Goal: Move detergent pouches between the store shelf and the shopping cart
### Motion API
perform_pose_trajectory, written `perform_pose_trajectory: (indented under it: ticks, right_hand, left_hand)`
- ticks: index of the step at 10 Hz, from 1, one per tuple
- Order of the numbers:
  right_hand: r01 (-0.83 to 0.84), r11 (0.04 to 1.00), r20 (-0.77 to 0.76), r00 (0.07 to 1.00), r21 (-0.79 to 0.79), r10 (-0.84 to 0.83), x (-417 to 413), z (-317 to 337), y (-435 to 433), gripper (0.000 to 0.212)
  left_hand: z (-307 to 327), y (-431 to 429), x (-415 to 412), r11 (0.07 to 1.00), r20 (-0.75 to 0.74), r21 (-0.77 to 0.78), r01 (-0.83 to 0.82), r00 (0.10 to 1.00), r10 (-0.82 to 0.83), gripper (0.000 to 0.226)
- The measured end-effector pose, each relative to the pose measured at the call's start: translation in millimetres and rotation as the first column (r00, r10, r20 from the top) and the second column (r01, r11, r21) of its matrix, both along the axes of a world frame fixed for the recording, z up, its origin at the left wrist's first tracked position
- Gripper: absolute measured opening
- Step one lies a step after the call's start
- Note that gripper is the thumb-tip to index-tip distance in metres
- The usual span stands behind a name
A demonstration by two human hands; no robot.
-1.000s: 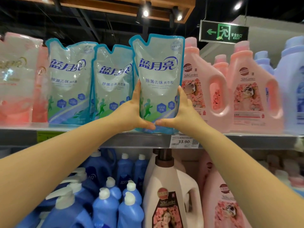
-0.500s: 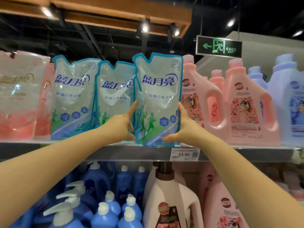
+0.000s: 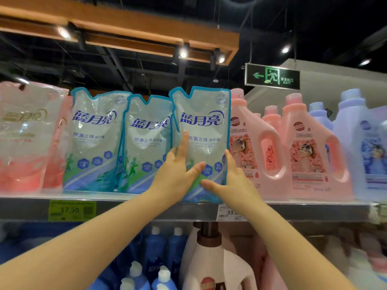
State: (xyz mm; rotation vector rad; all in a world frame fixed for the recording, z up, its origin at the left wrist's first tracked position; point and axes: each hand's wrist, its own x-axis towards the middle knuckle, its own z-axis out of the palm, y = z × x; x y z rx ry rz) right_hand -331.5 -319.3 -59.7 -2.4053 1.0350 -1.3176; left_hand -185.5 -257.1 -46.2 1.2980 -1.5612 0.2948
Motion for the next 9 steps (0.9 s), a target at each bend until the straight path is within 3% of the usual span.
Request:
perform_pose_trajectory:
  ticks: [2,5,7,9]
  right_hand:
    - [0.054,0.998,-0.128,0.99,-0.03,-0.057,4,2,5,0.1]
    - [0.134,0.991,-0.151,0.979,-0.019,-0.135,3,-4,16,0.094]
    - [0.258,0.965,-0.212,0.942,-0.039,-0.261,1,-10,30,0.088]
    - [0.334,0.932,-0.153,0.922,-0.143,-0.355,3,-24,56,0.078]
  left_hand:
    - [-3,-7,-1,0.999,-0.022,-0.002,-0.048,0.999,0.048,0.084]
    - [6,-9,11,0.995,-0.117,0.1,0.004,0.993,0.007,0.101]
    - [3,11,5,0.986,-0.007,0.127,-0.106,0.994,0.107,0.095]
    - [-19,39,16,0.966,0.05,0.16,-0.203,0.979,0.198,0.088]
